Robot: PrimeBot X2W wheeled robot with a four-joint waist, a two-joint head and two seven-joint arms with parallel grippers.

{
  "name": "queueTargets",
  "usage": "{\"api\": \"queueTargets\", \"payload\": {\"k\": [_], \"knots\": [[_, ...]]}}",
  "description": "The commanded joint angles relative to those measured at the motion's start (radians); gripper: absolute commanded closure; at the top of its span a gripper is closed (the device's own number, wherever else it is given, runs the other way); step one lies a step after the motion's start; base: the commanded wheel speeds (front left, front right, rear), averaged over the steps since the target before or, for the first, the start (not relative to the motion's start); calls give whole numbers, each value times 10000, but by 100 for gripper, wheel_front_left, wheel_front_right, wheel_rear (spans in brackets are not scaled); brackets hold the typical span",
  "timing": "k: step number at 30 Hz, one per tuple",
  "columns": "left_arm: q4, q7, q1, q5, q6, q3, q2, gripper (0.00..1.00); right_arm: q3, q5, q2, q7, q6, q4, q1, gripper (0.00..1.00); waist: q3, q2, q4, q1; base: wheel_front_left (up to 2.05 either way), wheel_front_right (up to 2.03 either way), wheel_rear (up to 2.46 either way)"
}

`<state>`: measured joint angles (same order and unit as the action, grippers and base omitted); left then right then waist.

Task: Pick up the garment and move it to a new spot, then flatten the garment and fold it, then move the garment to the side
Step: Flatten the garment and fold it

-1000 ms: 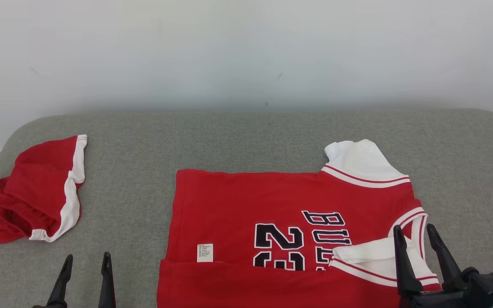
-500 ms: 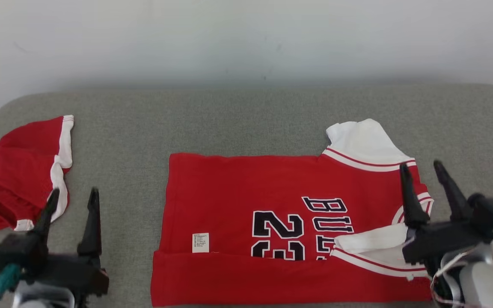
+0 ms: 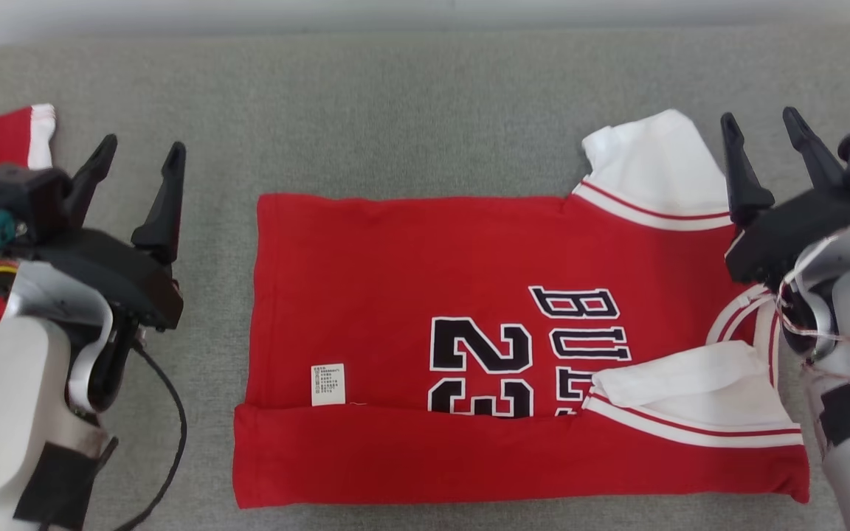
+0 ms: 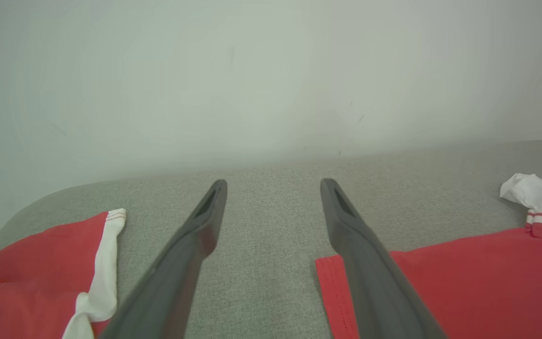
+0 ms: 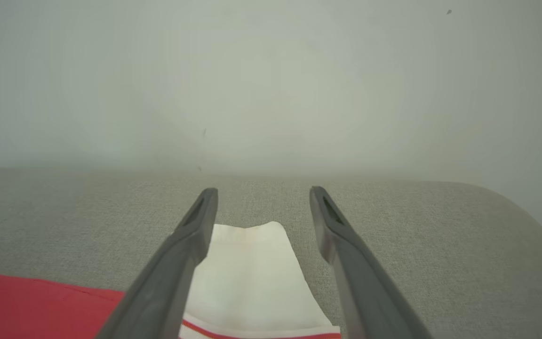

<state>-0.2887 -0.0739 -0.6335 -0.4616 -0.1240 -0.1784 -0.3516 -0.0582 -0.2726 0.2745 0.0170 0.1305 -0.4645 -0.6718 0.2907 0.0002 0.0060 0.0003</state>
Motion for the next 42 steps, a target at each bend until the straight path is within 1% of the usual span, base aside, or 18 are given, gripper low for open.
{"api": "queueTargets", "payload": {"k": [1, 3, 4, 10, 17, 22, 26, 28, 30, 37, 42], "knots": [[-282, -326, -414, -237, -56, -252, -124, 0, -177, -105, 97, 236, 1, -464, -502, 0, 703, -2, -78, -3, 0, 0, 0], [-484, -678, -786, -407, -78, -566, -231, 0, -330, -103, 243, 315, 1, -901, -1009, 0, 884, -2, -97, -3, 0, 0, 0], [-484, -678, -786, -407, -78, -566, -231, 0, -330, -103, 243, 315, 1, -901, -1009, 0, 884, -2, -97, -3, 0, 0, 0], [-916, -1553, -1514, -1141, -62, -1348, -443, 0, -820, -11, 350, 606, 1, -2281, -2313, 0, 1365, -2, -129, -3, 0, 0, 0], [-1093, -2649, -2068, -1987, -57, -2183, -569, 0, -1463, 70, 478, 860, 1, -3905, -3737, 0, 1814, -2, 25, -3, 0, 0, 0], [-1000, -3111, -2251, -2510, -58, -2537, -610, 0, -1798, 47, 410, 773, 1, -4741, -4316, 0, 1920, -2, 92, -3, 0, 0, 0], [-966, -3302, -2309, -2589, -58, -2752, -683, 0, -2031, 17, 323, 851, 1, -5356, -4732, 0, 2017, -2, 100, -3, 0, 0, 0], [-904, -3414, -2318, -2729, -58, -2868, -619, 0, -2138, 25, 302, 896, 1, -5623, -4924, 0, 2067, -2, 127, -3, 0, 0, 0], [-891, -3512, -2358, -2785, -58, -2961, -645, 0, -2241, 78, 357, 891, 1, -5859, -5107, 0, 2105, -2, 160, -3, 0, 0, 0], [-1016, -3620, -2539, -2912, -59, -3208, -575, 0, -2460, 154, 304, 1442, 1, -6800, -5740, 0, 2222, -2, 196, -3, 0, 0, 0], [-1183, -3691, -2654, -2990, -59, -3319, -491, 0, -2557, 138, 219, 1688, 1, -7208, -6162, 0, 2346, -2, 215, -3, 0, 0, 0]]}}
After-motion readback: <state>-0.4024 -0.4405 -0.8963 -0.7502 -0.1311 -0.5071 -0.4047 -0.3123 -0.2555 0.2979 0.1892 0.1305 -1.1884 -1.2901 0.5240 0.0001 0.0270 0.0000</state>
